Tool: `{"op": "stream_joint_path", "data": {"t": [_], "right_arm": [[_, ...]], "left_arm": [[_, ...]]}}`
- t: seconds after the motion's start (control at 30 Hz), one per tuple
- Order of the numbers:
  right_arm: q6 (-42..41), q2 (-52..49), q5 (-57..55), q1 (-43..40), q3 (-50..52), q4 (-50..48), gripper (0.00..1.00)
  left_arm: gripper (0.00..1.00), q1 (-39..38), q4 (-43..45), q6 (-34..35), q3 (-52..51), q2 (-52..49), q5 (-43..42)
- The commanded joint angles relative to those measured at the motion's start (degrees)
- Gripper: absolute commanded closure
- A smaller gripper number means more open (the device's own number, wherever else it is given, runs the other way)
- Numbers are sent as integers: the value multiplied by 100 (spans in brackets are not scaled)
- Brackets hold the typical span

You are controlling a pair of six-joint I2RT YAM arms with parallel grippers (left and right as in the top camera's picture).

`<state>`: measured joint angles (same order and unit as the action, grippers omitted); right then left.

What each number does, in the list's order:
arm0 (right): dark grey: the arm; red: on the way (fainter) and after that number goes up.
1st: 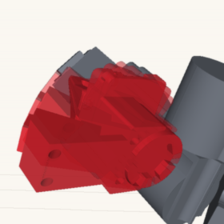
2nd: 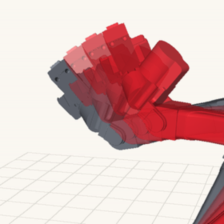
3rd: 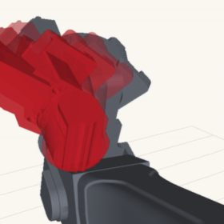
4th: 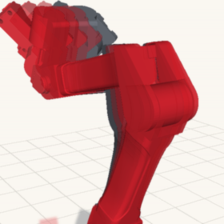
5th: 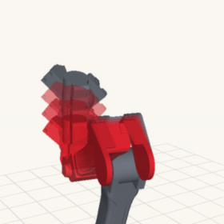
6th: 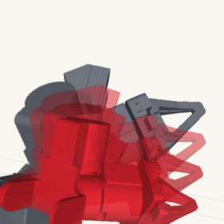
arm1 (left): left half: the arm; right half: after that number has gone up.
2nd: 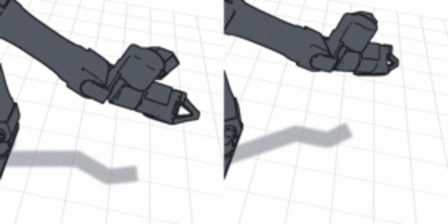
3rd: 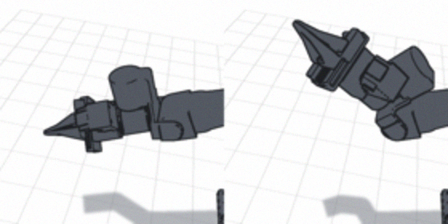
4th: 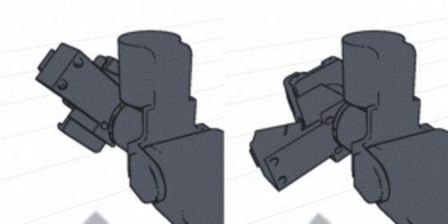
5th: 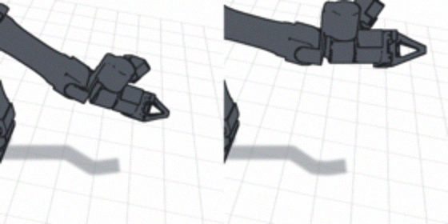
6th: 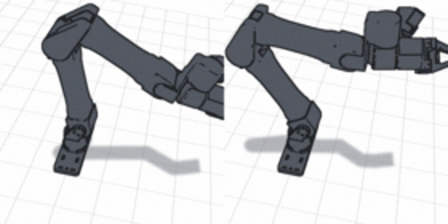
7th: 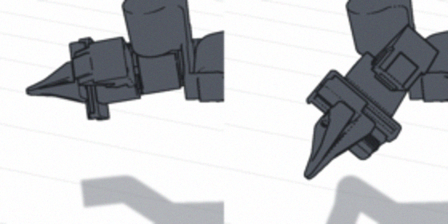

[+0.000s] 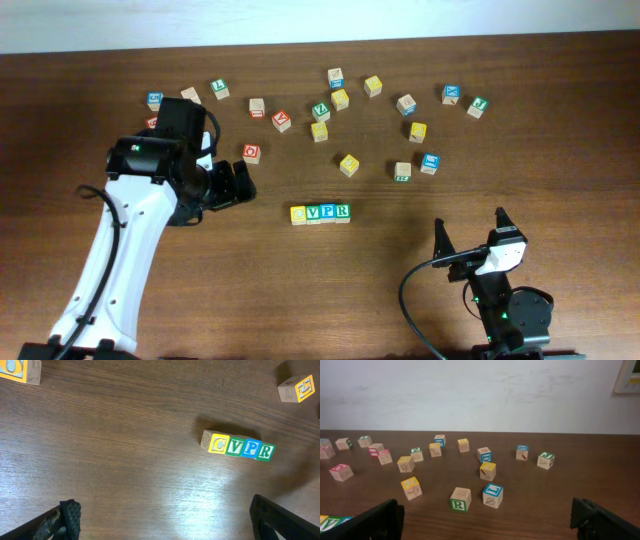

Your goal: Spell out CVPR

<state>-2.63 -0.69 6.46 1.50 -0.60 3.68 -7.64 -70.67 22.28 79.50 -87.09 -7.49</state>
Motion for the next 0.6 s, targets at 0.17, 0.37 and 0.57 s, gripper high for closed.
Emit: {"op": "stream_joint_path", "data": {"t": [0.17,0.37,0.57], "right_arm": [[225,50,-271,101,28,87,2],[219,50,-354,103,28,103,2],[238,50,-568,101,28,125,2]], "left_arm": [[1,20,7,-26,57,63,-17],[1,20,7,-26,57,63,-17],[1,20,7,-26,57,63,-17]]}}
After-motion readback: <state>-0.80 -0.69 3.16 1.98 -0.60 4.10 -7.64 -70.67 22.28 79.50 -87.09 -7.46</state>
